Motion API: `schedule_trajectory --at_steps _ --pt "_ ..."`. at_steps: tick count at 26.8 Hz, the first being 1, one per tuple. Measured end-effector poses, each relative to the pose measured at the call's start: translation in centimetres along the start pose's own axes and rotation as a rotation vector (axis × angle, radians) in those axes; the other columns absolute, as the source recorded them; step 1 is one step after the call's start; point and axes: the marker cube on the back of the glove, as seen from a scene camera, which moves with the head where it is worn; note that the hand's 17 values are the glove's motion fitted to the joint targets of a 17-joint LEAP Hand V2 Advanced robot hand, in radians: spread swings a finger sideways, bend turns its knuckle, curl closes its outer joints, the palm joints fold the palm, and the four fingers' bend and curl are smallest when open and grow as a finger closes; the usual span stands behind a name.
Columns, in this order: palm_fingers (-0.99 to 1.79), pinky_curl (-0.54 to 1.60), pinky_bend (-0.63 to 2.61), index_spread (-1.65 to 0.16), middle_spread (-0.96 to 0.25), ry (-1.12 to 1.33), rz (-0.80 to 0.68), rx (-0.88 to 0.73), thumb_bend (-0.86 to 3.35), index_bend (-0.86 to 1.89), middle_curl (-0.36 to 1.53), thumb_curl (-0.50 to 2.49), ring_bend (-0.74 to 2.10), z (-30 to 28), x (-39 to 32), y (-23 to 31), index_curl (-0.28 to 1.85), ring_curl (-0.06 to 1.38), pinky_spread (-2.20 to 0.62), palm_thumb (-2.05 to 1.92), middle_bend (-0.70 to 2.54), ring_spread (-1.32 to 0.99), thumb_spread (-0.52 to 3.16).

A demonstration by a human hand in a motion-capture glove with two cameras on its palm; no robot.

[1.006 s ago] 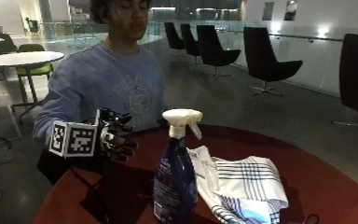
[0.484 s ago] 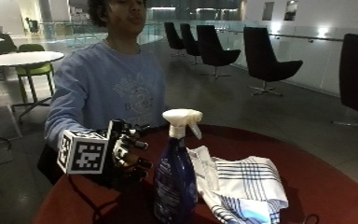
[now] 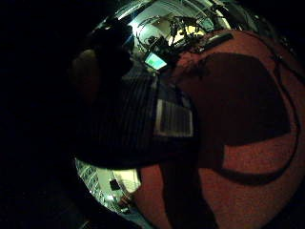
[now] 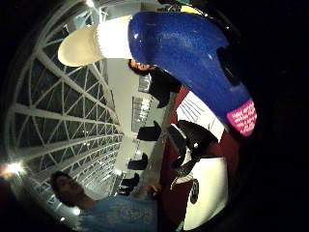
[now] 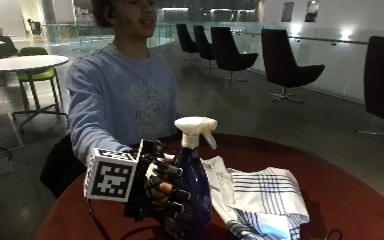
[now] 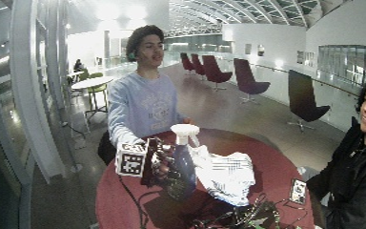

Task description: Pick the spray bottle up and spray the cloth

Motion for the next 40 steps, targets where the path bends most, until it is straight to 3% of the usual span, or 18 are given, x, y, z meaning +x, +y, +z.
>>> schedule_trajectory --at_steps 10,17,22,32,40 --pt "0.58 0.37 0.55 -0.38 -0.01 0.067 -0.029 0.166 0.02 0.04 0.38 0.37 0.52 1.4 0.8 -0.6 0.14 0.34 0.25 0.90 0.32 0.04 0.93" --pt "0.70 0.37 0.53 -0.34 -0.02 0.102 -0.083 0.162 0.05 0.10 0.39 0.44 0.57 0.9 0.7 -0.9 0.16 0.36 0.24 1.01 0.31 0.00 0.91" --pt "0.76 0.36 0.51 -0.32 -0.03 0.085 -0.058 0.065 0.03 0.10 0.39 0.47 0.58 -0.6 -1.2 -0.9 0.17 0.36 0.22 1.02 0.31 -0.01 0.88" --pt "0.82 0.36 0.49 -0.30 -0.04 0.205 -0.005 -0.321 -0.01 0.09 0.40 0.54 0.57 -4.0 -4.8 1.1 0.18 0.37 0.20 1.03 0.30 -0.01 0.85" --pt "0.83 0.36 0.48 -0.30 -0.04 0.321 0.030 -0.464 -0.02 0.08 0.40 0.58 0.56 -5.2 -6.2 1.5 0.18 0.37 0.20 1.03 0.29 -0.01 0.84"
